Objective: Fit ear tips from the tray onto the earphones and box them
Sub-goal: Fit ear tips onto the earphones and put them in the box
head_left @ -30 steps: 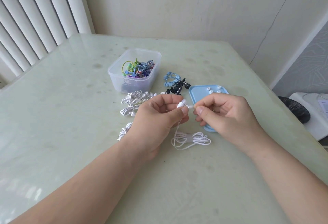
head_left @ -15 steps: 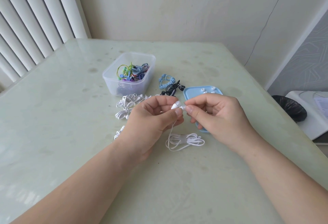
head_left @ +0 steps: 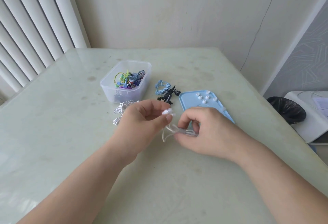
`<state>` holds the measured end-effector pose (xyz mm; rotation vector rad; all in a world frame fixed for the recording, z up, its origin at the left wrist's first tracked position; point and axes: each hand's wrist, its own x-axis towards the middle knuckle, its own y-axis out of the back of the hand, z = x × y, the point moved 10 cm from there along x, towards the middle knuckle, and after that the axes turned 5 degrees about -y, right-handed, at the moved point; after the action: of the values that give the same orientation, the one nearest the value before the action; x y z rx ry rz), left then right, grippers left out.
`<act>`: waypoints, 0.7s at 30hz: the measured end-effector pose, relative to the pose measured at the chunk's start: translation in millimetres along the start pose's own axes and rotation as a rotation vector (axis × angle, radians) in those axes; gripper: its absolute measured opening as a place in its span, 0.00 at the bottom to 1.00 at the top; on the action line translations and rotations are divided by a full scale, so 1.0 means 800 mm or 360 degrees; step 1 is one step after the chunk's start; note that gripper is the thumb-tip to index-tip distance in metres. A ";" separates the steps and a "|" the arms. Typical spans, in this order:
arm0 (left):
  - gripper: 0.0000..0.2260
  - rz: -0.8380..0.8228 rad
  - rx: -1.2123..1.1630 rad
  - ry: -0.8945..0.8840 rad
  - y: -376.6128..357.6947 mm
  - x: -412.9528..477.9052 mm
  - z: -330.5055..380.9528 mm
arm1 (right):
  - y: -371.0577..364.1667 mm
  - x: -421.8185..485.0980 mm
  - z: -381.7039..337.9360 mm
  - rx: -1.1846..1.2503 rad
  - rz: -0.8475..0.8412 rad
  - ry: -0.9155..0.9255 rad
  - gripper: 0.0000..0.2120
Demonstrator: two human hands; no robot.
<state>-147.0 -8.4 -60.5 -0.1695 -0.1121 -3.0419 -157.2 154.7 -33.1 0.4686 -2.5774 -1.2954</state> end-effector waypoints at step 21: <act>0.07 0.0234 -0.0111 0.0106 0.037 0.014 0.036 | 0.034 0.029 -0.009 0.0917 0.0524 -0.0055 0.08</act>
<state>-152.5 -36.3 -28.7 -0.0777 0.0108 -2.9023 -181.5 156.1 -5.6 0.0946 -2.8753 -0.4503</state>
